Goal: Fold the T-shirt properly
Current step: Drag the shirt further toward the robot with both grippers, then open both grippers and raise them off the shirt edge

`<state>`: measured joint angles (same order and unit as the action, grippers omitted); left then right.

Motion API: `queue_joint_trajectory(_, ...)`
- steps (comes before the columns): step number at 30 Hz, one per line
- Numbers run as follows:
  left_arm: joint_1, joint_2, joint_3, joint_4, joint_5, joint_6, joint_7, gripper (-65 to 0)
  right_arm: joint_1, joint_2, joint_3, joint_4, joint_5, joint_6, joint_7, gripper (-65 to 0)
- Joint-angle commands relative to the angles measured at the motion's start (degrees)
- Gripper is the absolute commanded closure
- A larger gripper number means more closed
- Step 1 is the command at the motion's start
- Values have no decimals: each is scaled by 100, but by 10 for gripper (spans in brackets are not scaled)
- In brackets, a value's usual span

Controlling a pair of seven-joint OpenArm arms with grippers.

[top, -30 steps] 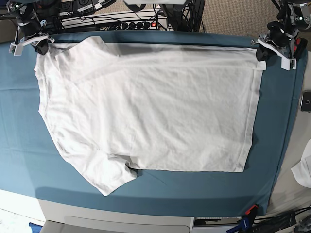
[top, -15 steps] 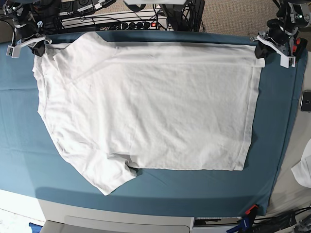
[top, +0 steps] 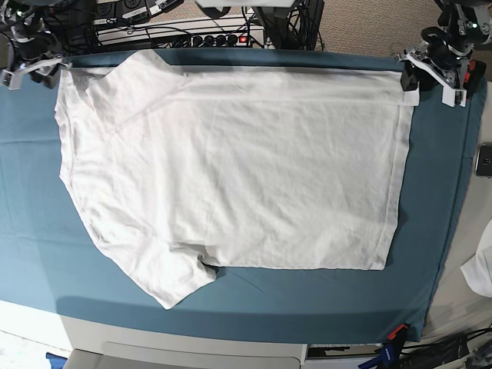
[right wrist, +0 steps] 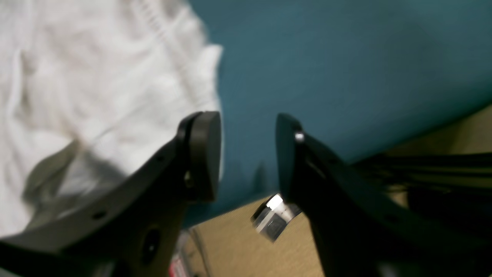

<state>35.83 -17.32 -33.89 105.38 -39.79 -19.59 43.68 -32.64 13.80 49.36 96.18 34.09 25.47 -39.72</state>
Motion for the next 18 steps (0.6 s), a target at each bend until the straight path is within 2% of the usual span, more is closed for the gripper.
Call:
queue_joint_trajectory(1, 50, -79, -48, 79, 184, 26, 0, -274, 26, 111, 149, 101, 35, -7, 177, -239)
queue_joint_trajectory(3, 50, -76, -48, 144, 485, 72, -4, -274, 131, 114, 317, 101, 37, -87, 179, -239)
queue_joint_trajectory(7, 35, -76, -48, 389, 1143, 507, -179, -274, 372, 131, 452, 101, 39, -160, 179, -239)
queue_joint_trajectory(9, 35, -76, -48, 516, 1198, 621, -214, -274, 522, 131, 452, 101, 39, -157, 181, -239)
queue_joint_trajectory(14, 17, -74, -48, 608, 1193, 625, -372, -273, 874, 160, 409, 101, 50, -155, 177, -239)
queue_joint_trajectory(18, -59, -76, -48, 608, 1196, 625, -378, -273, 901, 385, 188, 101, 37, -153, 179, -239)
